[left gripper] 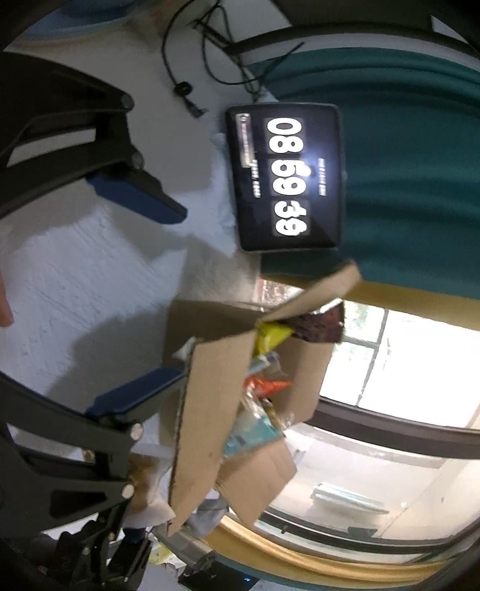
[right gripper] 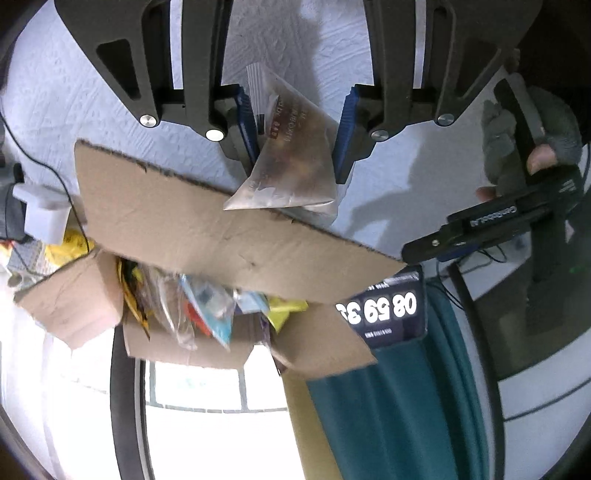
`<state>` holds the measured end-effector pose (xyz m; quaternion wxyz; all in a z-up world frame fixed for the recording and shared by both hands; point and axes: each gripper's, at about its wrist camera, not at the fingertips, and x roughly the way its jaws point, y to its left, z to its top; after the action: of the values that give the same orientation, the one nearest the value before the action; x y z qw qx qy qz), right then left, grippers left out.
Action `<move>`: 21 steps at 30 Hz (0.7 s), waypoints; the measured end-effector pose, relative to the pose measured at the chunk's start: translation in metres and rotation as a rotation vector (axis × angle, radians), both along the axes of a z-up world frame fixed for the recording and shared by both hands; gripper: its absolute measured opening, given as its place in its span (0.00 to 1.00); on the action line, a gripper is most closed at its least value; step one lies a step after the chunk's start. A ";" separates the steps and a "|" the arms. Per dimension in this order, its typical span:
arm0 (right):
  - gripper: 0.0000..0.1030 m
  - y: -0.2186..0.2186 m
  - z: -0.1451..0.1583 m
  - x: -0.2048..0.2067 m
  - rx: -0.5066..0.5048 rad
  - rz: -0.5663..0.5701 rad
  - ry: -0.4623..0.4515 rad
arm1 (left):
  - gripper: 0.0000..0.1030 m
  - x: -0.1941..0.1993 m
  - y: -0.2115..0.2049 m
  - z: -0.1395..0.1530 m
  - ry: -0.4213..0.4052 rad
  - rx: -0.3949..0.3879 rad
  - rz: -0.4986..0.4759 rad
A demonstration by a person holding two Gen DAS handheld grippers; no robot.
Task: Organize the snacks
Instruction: 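Carry the pastry bag with the right tool over the box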
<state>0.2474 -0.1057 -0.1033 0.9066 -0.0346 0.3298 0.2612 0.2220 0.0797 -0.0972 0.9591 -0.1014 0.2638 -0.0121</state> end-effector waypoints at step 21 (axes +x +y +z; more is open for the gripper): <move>0.39 -0.046 0.087 0.021 0.016 -0.049 -0.236 | 0.79 -0.007 -0.046 0.079 -0.154 0.067 -0.061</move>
<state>0.2681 -0.1516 -0.0164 0.9455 -0.0496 0.2192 0.2357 0.2149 0.0340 -0.0187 0.9786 -0.0600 0.1925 -0.0405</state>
